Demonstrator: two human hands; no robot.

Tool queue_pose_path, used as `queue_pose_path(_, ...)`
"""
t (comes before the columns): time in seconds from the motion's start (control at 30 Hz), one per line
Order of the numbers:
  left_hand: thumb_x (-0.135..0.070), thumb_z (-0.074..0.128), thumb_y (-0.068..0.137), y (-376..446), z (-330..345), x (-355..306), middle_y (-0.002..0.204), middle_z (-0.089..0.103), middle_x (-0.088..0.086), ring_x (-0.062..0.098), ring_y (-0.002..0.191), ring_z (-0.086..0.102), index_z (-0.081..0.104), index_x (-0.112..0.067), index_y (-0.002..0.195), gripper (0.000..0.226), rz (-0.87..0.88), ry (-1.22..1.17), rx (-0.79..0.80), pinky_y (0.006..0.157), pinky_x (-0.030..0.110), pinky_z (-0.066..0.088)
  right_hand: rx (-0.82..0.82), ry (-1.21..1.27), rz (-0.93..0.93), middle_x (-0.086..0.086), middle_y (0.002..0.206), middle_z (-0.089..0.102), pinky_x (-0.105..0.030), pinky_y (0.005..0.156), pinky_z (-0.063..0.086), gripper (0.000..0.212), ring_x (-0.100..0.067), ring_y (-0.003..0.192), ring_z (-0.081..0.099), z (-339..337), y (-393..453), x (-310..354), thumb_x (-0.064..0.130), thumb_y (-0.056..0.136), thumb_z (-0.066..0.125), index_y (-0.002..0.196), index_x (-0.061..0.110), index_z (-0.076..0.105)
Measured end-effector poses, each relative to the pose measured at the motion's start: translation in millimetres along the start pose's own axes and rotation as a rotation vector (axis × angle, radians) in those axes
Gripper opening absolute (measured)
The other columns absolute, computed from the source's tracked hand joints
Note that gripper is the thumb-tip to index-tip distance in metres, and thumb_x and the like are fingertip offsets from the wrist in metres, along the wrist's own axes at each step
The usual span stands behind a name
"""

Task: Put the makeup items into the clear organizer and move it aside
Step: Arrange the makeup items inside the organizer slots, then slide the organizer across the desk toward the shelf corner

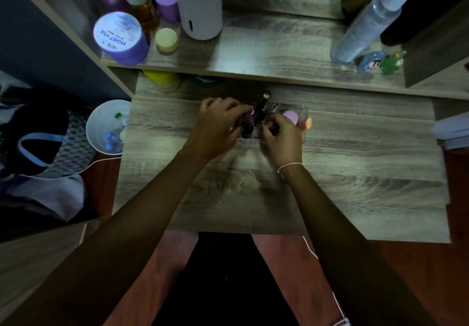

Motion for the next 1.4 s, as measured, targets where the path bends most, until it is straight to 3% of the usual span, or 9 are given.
queue_pose_path(0.37, -0.013, 0.062, 0.082, -3, -6, -4, 0.115, 0.064, 0.011, 0.029, 0.107, 0.057, 0.059, -0.016, 0.123, 0.041, 0.032, -0.021, -0.029, 0.097, 0.045, 0.033, -0.002, 0.051, 0.029, -0.008, 0.092, 0.069, -0.036, 0.089, 0.052, 0.022, -0.015, 0.081, 0.062, -9, -12, 5, 0.01, 0.083, 0.067, 0.104, 0.011, 0.063)
queue_pose_path(0.5, -0.016, 0.058, 0.085, -8, -10, -6, 0.123, 0.061, 0.013, 0.03, 0.114, 0.055, 0.056, -0.013, 0.127, 0.042, 0.048, -0.032, -0.093, 0.1, 0.046, 0.034, -0.037, 0.072, 0.028, -0.007, 0.097, 0.07, -0.031, 0.08, 0.056, 0.02, -0.011, 0.082, 0.062, -14, -35, 2, 0.019, 0.087, 0.06, 0.106, 0.013, 0.062)
queue_pose_path(0.63, -0.028, 0.053, 0.089, -30, -7, 0, 0.152, 0.03, 0.019, 0.035, 0.141, 0.024, 0.034, -0.015, 0.143, 0.059, -0.023, 0.029, -0.141, 0.111, 0.047, 0.022, -0.062, -0.128, -0.145, -0.009, 0.099, 0.065, -0.035, 0.076, 0.05, 0.019, -0.024, 0.09, 0.061, -15, -70, -6, 0.028, 0.091, 0.054, 0.102, 0.014, 0.061)
queue_pose_path(0.8, -0.042, 0.047, 0.09, -82, 14, 12, 0.157, 0.006, 0.021, 0.034, 0.145, -0.001, 0.016, -0.017, 0.148, 0.071, -0.178, -0.032, -0.115, 0.114, 0.06, 0.017, 0.075, -0.484, -0.24, -0.019, 0.141, 0.048, -0.057, 0.112, 0.026, 0.053, -0.036, 0.135, 0.039, -3, -117, -40, 0.046, 0.086, 0.052, 0.127, 0.013, 0.056)
queue_pose_path(0.9, -0.045, 0.052, 0.088, -99, 26, 25, 0.157, -0.002, 0.021, 0.034, 0.145, -0.005, 0.006, -0.011, 0.149, 0.083, -0.335, -0.076, -0.046, 0.116, 0.059, 0.015, 0.11, -0.535, -0.05, -0.019, 0.156, 0.024, -0.057, 0.115, 0.009, 0.087, -0.036, 0.145, 0.02, -4, -126, -62, 0.065, 0.08, 0.047, 0.146, 0.012, 0.029)
queue_pose_path(1.03, -0.034, 0.065, 0.084, -90, 33, 38, 0.159, -0.007, 0.018, 0.031, 0.146, -0.008, -0.003, -0.009, 0.149, 0.097, -0.442, -0.197, 0.005, 0.119, 0.05, 0.008, 0.04, -0.366, 0.111, -0.016, 0.159, 0.012, -0.056, 0.119, 0.009, 0.105, -0.029, 0.148, 0.009, -18, -95, -66, 0.069, 0.079, 0.055, 0.149, 0.007, 0.008)
queue_pose_path(1.2, -0.022, 0.073, 0.079, -65, 42, 45, 0.156, 0.015, 0.022, 0.033, 0.144, 0.015, 0.009, -0.002, 0.147, 0.095, -0.527, -0.335, 0.047, 0.116, 0.04, 0.02, -0.008, -0.044, 0.215, -0.012, 0.158, 0.021, -0.054, 0.114, 0.028, 0.109, -0.027, 0.145, 0.02, -26, -55, -57, 0.065, 0.073, 0.066, 0.15, 0.014, 0.008)
queue_pose_path(1.3, -0.01, 0.076, 0.074, -53, 43, 42, 0.138, 0.046, 0.018, 0.029, 0.126, 0.046, 0.03, -0.006, 0.14, 0.08, -0.441, -0.437, 0.01, 0.098, 0.032, 0.041, -0.026, -0.012, 0.204, -0.01, 0.153, 0.033, -0.052, 0.111, 0.034, 0.106, -0.028, 0.139, 0.031, -26, -45, -52, 0.058, 0.071, 0.073, 0.149, 0.018, 0.013)
queue_pose_path(1.4, -0.004, 0.073, 0.072, -49, 45, 40, 0.131, 0.053, 0.013, 0.025, 0.118, 0.052, 0.038, -0.011, 0.134, 0.073, -0.412, -0.509, 0.0, 0.091, 0.029, 0.042, -0.045, 0.003, 0.207, -0.007, 0.146, 0.043, -0.051, 0.107, 0.038, 0.098, -0.027, 0.133, 0.039, -22, -43, -51, 0.054, 0.071, 0.075, 0.146, 0.022, 0.021)
Point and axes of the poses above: each hand's wrist, its own y-axis towards the middle knuckle, its own z-axis out of the palm, x = y × z, the point moved 4 cm from there along y, towards the middle knuckle
